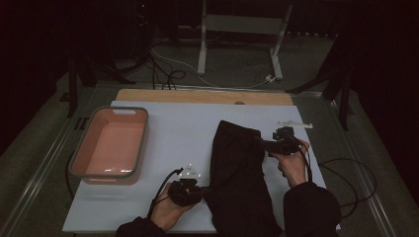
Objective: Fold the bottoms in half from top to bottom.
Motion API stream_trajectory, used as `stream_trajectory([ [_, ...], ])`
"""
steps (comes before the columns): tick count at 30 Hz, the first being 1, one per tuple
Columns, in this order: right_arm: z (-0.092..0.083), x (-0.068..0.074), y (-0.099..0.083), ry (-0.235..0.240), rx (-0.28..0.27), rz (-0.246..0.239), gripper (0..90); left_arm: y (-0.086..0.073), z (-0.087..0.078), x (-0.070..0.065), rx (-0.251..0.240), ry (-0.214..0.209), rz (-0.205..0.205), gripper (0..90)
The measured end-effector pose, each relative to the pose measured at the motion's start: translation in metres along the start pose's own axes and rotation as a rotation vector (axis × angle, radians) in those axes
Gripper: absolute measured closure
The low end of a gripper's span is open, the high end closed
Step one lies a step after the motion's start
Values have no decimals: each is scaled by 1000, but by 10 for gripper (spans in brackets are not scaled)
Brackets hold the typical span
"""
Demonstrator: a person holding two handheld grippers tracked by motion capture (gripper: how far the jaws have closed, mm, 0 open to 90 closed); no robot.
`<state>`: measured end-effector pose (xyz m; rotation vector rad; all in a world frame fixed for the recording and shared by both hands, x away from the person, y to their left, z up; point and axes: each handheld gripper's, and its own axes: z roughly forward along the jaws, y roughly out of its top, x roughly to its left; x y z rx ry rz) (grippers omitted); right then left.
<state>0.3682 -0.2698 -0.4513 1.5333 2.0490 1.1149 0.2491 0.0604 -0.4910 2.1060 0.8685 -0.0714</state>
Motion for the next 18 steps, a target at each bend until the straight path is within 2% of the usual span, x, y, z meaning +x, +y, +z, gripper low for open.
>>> stream_trajectory([
  [7, 9, 7, 2, 4, 22, -7, 193, -6, -6, -6, -1, -12, 6, 878],
  [12, 16, 9, 4, 9, 35, -8, 193, -10, -8, -13, 6, -36, 15, 878],
  [16, 18, 6, 5, 1, 42, -6, 198, -10, -9, -18, 19, -55, 42, 872],
  [18, 20, 5, 4, -3, 47, -3, 201, -5, -10, -16, -6, -60, 40, 835],
])
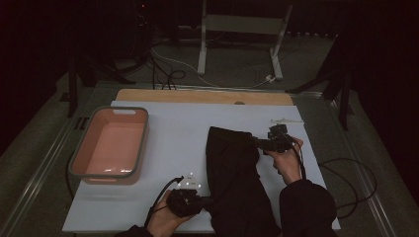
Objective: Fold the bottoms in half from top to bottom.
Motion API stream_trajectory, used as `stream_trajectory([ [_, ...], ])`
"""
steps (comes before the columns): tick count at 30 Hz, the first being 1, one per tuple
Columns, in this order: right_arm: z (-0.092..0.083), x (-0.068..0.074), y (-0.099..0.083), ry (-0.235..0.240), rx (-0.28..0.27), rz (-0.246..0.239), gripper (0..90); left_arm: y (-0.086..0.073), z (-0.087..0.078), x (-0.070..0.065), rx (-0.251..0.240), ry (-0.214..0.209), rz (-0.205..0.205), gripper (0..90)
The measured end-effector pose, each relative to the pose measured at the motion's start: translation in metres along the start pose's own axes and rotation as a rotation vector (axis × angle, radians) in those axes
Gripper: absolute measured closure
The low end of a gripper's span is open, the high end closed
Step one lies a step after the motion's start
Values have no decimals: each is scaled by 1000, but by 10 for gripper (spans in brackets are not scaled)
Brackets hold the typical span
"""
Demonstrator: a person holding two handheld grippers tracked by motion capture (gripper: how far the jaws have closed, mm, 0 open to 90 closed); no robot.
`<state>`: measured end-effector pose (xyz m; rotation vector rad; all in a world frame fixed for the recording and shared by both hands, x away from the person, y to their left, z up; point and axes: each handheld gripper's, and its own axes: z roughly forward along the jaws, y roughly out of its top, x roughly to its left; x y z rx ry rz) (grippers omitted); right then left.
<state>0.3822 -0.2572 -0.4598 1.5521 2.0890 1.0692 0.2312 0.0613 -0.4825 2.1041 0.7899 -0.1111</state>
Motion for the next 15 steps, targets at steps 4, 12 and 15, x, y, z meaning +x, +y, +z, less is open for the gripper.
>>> stream_trajectory([
  [4, 6, -1, -4, -2, 14, -5, 218, 14, -4, 6, -58, 24, -9, 621],
  [12, 20, -1, -7, -13, 44, -1, 262, 47, -10, 13, -167, 86, 13, 359],
  [15, 25, -1, -10, -17, 64, 1, 282, 55, -8, 19, -196, 111, 13, 329],
])
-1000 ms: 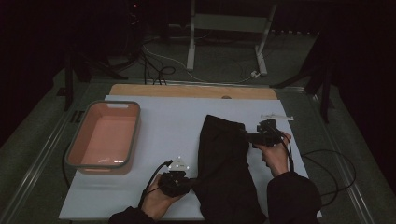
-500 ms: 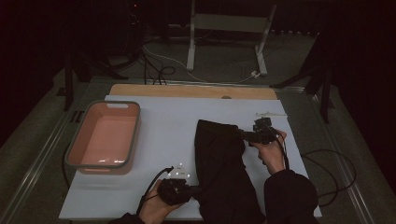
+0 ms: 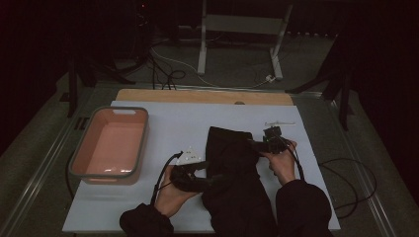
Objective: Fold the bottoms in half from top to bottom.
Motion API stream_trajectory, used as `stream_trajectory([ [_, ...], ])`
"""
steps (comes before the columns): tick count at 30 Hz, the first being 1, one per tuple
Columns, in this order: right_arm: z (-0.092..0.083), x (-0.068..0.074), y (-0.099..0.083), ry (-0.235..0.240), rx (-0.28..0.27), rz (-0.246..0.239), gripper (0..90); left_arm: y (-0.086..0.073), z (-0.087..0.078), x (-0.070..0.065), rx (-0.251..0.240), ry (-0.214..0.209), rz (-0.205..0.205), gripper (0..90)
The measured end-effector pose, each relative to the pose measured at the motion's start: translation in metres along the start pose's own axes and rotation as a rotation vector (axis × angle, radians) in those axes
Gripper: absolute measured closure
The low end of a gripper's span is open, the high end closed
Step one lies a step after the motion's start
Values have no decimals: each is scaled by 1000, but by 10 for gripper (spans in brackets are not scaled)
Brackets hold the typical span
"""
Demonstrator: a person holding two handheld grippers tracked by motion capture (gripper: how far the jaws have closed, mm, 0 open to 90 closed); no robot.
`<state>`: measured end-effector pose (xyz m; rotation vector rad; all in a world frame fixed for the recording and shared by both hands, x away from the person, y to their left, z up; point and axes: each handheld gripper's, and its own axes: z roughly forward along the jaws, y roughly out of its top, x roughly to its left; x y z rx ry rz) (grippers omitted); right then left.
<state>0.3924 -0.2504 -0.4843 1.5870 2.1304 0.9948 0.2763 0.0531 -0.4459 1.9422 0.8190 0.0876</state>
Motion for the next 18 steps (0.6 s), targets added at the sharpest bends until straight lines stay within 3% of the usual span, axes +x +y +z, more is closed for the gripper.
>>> stream_trajectory([
  [9, 17, 4, -5, -2, 56, 2, 293, 12, 15, 21, -57, 78, -26, 301],
  [18, 30, 6, -11, -12, 118, 2, 355, 20, 33, 41, -44, 136, -53, 306],
])
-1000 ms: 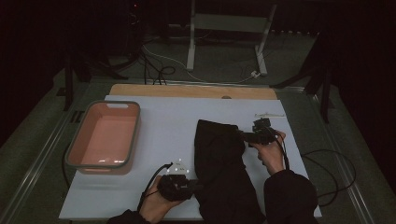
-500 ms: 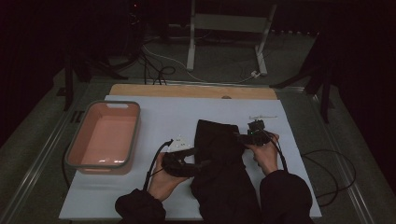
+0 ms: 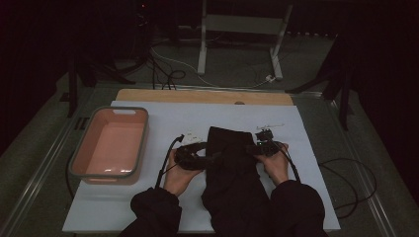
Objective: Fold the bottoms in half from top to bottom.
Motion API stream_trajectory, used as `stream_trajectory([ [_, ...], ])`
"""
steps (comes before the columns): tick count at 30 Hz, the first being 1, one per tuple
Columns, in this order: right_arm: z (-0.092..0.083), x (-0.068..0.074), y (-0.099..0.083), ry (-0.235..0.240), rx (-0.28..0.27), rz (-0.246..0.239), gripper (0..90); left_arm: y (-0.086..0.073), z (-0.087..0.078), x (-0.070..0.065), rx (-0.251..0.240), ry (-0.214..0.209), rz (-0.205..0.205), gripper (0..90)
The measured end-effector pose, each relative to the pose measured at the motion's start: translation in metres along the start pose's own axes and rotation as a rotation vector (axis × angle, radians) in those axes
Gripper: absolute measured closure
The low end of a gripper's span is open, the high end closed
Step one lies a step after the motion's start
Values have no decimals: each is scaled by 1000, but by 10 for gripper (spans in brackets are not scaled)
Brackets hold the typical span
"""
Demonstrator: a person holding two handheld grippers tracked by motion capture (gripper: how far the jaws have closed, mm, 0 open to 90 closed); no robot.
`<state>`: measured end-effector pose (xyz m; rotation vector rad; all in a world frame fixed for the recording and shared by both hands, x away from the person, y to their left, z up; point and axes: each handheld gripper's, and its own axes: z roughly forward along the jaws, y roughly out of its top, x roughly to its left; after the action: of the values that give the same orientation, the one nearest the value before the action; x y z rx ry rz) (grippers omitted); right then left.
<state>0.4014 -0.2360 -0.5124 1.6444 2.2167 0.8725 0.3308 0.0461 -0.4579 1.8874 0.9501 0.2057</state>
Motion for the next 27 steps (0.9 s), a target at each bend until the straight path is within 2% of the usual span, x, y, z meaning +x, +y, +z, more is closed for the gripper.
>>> stream_trajectory([
  [1, 0, 2, 0, -10, 1, -4, 380, 1, 2, 2, 2, 2, -2, 306],
  [4, 0, 5, 0, 1, 7, -23, 476, 3, 8, 5, 10, 19, -6, 308],
  [6, -1, 8, -1, -12, 15, -47, 593, 4, 12, 7, 15, 32, -6, 312],
  [8, -2, 8, 0, 10, 25, -48, 730, 5, 16, 10, 18, 38, -15, 321],
  [10, -3, 6, 0, 11, 22, -52, 810, 6, 20, 12, 24, 51, -22, 330],
  [19, -7, 2, 0, 14, 9, -49, 832, 7, 38, 20, 38, 53, -41, 338],
  [27, -16, 3, -1, 31, -55, -69, 835, 6, 48, 31, 47, 71, -62, 336],
])
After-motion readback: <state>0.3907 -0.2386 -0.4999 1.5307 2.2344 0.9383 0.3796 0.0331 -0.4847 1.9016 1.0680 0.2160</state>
